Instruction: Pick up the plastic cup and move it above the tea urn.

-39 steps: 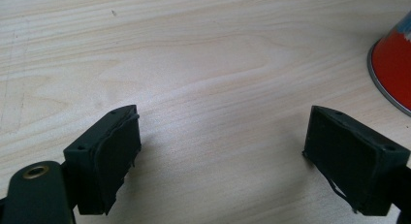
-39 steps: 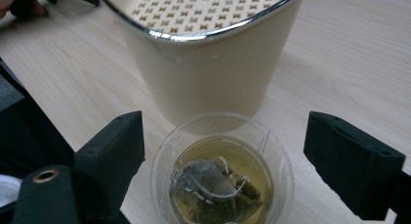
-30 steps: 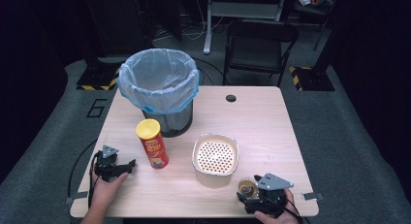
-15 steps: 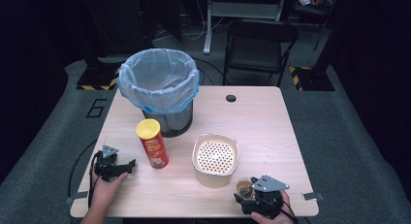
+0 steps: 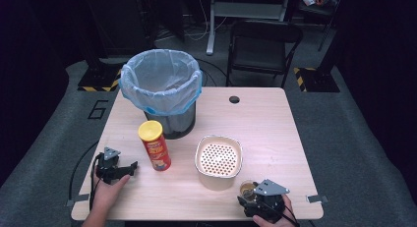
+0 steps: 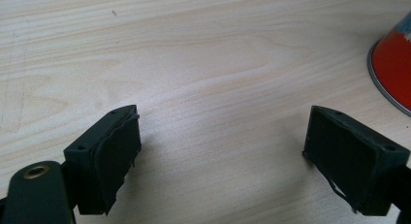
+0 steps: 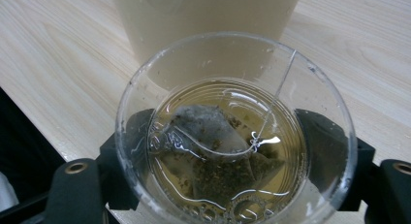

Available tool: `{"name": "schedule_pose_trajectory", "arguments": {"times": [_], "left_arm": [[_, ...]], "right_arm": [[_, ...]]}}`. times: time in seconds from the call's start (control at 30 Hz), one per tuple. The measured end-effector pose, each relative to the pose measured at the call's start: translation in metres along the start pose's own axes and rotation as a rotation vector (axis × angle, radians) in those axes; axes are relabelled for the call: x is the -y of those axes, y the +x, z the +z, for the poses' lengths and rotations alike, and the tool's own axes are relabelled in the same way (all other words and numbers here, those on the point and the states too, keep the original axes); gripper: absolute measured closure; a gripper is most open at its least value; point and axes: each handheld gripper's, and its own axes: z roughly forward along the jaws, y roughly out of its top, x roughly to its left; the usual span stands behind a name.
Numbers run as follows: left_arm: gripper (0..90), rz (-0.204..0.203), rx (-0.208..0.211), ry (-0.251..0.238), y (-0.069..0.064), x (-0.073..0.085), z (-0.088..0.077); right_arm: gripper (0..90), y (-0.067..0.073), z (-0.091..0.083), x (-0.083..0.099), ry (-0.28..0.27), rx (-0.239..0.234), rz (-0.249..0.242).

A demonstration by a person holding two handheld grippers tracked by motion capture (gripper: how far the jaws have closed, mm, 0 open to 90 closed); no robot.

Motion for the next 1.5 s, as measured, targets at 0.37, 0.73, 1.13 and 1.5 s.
{"name": "schedule_pose_trajectory", "arguments": {"times": [0.37, 0.73, 1.13, 1.5], "left_arm": [[12.4, 0.0, 0.0, 0.001, 0.0, 0.0, 0.0], [12.4, 0.001, 0.0, 0.0, 0.0, 0.0, 0.0], [12.4, 0.002, -0.001, -0.001, 0.0, 0.0, 0.0], [12.4, 0.001, -0.001, -0.001, 0.0, 0.0, 0.0]], "right_arm": [[29.6, -0.001, -0.002, -0.001, -0.004, -0.016, -0.013], [33.3, -0.011, -0.003, -0.002, 0.006, -0.08, -0.04], [33.0, -0.037, -0.008, -0.011, 0.04, -0.085, -0.088], [32.5, -0.08, -0.01, -0.035, -0.009, -0.055, -0.043]]}}
